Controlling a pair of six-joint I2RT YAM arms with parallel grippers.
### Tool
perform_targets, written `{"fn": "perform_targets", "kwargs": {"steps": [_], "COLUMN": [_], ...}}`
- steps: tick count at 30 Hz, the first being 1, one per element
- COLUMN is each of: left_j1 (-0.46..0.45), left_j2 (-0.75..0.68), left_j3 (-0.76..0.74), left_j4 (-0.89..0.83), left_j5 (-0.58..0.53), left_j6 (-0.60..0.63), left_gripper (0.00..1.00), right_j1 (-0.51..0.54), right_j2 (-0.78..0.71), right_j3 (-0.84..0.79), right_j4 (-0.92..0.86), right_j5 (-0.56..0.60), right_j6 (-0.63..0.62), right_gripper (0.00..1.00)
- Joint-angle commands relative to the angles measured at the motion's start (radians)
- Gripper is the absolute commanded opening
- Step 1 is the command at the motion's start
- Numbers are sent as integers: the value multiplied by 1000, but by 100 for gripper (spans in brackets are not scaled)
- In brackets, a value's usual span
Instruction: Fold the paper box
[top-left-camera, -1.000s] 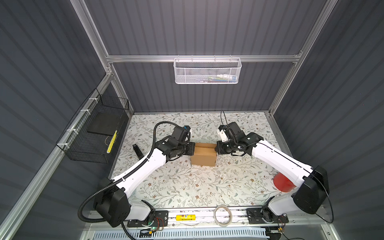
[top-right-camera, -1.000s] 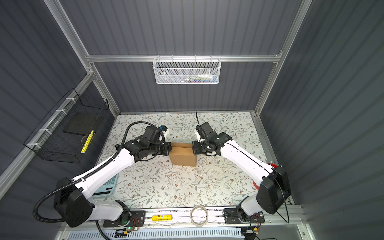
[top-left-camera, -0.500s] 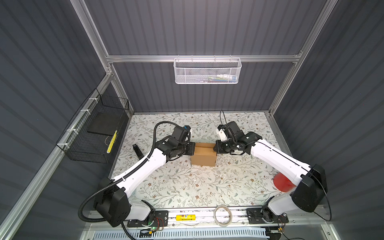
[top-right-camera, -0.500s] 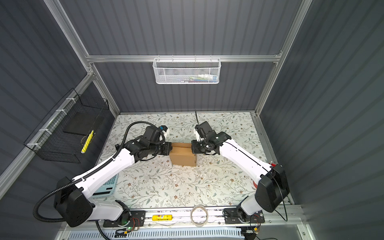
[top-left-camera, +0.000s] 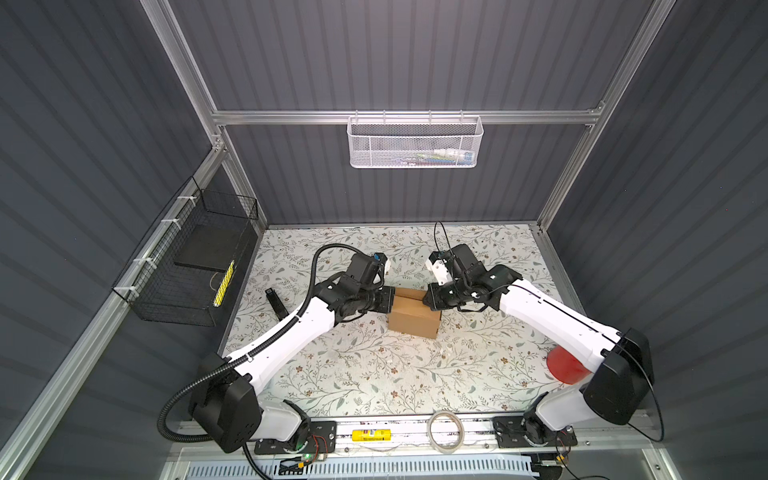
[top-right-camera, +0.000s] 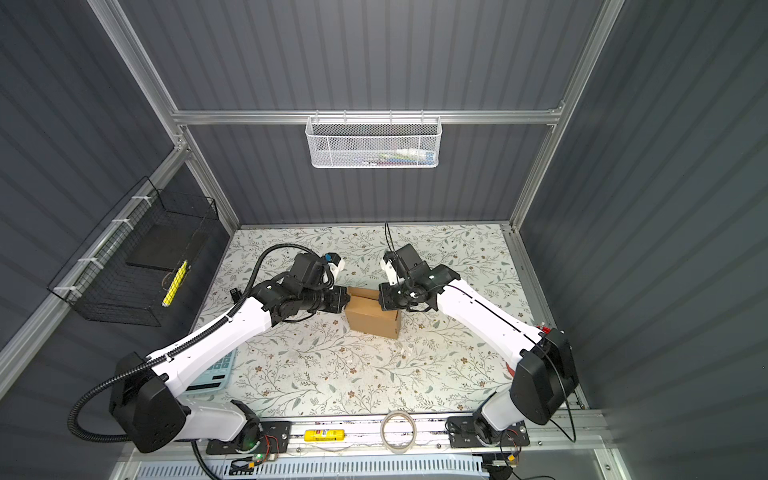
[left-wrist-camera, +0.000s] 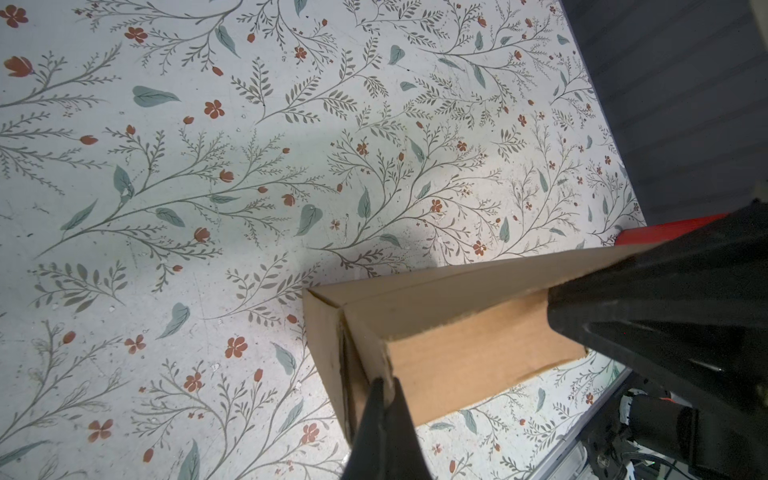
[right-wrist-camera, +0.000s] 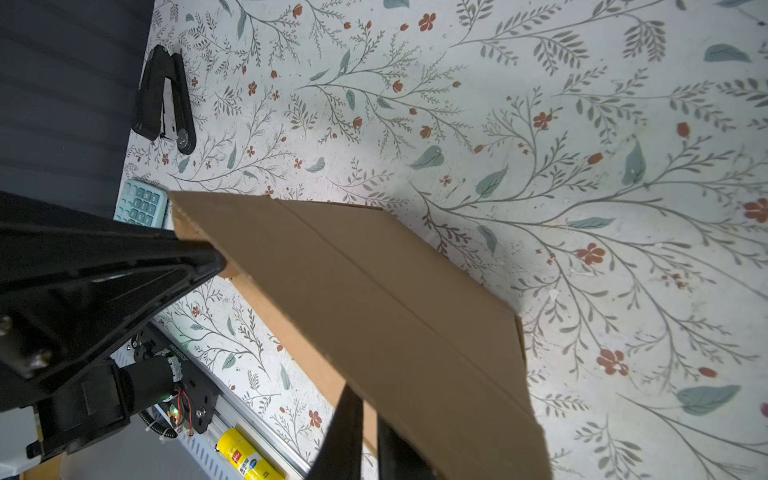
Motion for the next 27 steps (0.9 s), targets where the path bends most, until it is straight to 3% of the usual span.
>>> {"fn": "perform_targets", "kwargs": {"steps": [1,10,27], "left_j1": [-6,-7,-6], "left_j2": [21,27,19], "left_j3": [-5,-8,-29], "left_j4": [-50,-51,-37], "left_j5": [10,2,-11], "left_j6": [17,11,0], "left_gripper": [0,0,0], "right_j1": [1,1,11], "right_j2": [-6,-82,-154], "right_j3": [26,26,7], "right_j4": [-33,-48,-104], "right_j5": [19,66,195], "right_j6": [-29,-22,2], "right_gripper": [14,22,21]}}
